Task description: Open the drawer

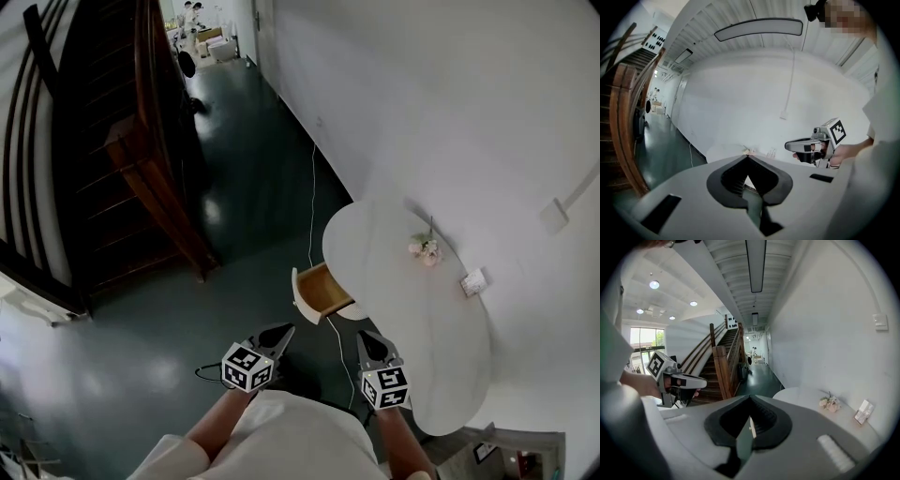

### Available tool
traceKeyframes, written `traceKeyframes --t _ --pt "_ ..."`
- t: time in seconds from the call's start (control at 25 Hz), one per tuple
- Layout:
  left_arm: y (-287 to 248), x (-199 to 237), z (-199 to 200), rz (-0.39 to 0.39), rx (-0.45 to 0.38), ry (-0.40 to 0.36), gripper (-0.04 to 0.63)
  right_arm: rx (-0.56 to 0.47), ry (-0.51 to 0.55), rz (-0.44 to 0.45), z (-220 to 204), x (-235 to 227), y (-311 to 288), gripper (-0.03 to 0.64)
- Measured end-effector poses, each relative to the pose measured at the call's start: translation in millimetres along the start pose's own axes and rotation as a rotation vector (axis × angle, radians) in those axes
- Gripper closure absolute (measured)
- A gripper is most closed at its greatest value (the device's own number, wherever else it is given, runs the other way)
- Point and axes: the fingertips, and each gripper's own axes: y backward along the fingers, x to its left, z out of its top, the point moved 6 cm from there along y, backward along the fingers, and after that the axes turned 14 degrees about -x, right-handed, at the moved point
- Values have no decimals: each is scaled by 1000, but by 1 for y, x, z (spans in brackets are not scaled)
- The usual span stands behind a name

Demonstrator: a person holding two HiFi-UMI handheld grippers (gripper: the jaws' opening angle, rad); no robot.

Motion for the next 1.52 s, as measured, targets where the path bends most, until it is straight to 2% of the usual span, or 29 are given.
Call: traceKeyframes --t 0.28,0.6,0.96,1.52 --pt "20 -4 9 19 -26 -50 589 -15 18 8 -3 9 8 606" --pt "33 20 26 0 -40 -72 589 -24 53 -22 4 25 -3 606" --pt "43 44 44 -49 -40 -65 589 -93 62 -70 23 48 -22 606" --pt "48 64 50 -68 -39 -37 589 -90 59 -93 26 59 -38 606"
